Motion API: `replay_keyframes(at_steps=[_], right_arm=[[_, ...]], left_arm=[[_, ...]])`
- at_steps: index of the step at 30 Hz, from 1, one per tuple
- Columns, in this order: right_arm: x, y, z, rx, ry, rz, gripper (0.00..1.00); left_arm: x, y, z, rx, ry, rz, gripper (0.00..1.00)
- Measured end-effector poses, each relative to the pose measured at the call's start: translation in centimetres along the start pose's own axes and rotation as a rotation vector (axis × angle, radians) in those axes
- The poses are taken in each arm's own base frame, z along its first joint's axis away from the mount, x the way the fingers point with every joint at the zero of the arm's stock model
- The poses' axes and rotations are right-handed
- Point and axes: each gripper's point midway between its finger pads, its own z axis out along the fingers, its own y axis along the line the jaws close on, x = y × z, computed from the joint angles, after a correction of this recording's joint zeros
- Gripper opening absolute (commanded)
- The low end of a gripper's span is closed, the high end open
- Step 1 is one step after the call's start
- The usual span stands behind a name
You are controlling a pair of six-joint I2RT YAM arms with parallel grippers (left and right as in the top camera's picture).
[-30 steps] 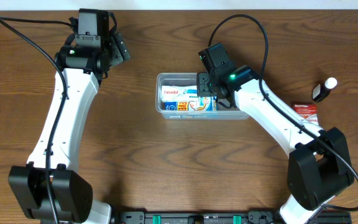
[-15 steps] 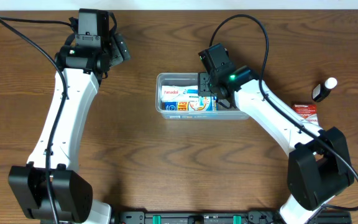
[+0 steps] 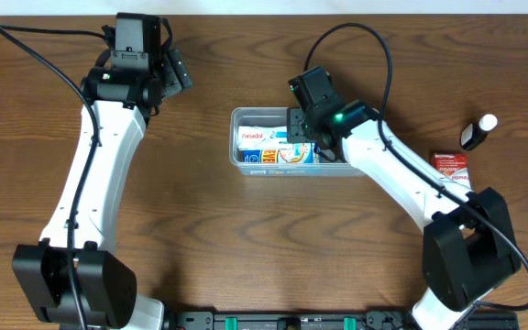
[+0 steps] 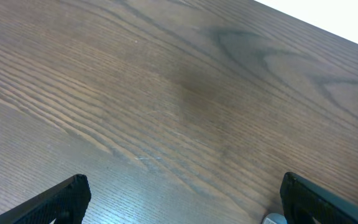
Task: Pack container
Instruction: 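Lift the Zam-Buk box and carry it left over the container, then lower the Zam-Buk box into the container beside the Panadol box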
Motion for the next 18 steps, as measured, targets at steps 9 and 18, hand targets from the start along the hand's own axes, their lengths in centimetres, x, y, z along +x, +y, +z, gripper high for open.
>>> replay_keyframes(at_steps=[9, 18], right_arm=[[0.9, 2.2, -0.2, -0.037, 0.005, -0.067, 0.54], [1.0, 2.4, -0.3, -0.040, 0.004, -0.075, 0.55]], left_arm=[[0.0, 0.0, 0.0, 0.000, 0.000, 0.000, 0.98], [0.0, 0.0, 0.0, 0.000, 0.000, 0.000, 0.98]])
